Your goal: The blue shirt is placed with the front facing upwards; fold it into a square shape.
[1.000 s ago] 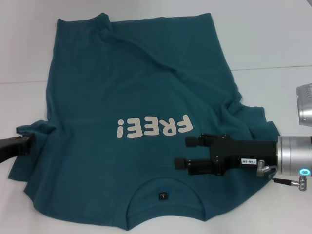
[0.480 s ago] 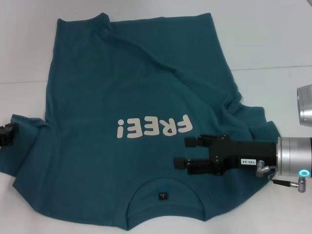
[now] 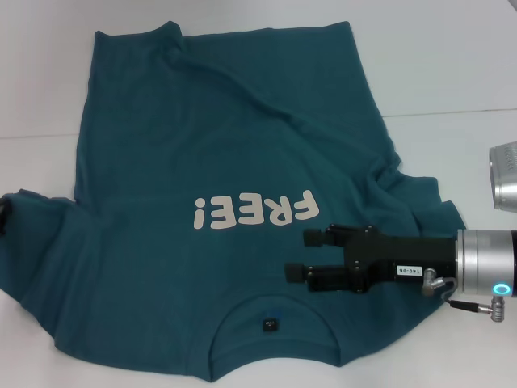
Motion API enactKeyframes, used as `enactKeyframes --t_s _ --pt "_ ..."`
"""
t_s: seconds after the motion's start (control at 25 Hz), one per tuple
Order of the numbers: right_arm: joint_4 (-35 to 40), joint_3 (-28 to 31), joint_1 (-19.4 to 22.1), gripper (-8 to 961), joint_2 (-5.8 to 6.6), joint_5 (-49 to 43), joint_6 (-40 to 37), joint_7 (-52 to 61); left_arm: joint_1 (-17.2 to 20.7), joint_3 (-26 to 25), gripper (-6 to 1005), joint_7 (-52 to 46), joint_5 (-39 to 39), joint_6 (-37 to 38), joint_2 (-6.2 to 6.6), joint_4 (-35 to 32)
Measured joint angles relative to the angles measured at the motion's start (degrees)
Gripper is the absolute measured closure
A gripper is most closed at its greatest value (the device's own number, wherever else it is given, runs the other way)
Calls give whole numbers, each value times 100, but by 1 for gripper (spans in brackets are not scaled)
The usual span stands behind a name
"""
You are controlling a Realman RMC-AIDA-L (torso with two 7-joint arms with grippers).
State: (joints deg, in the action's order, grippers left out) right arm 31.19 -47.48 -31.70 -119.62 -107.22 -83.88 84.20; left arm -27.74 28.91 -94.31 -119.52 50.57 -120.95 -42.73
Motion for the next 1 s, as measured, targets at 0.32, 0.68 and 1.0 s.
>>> enactKeyframes --t_s 0.32,0.68,1.0 --pt "-17 2 14 36 0 0 3 0 -2 -9 995 3 -4 -93 10 -101" --pt "-55 -6 -4 36 -9 0 6 -1 30 -8 995 -93 35 14 4 -210" --pt "-78 2 -13 36 -9 0 28 -10 98 -15 995 -738 43 998 23 -398"
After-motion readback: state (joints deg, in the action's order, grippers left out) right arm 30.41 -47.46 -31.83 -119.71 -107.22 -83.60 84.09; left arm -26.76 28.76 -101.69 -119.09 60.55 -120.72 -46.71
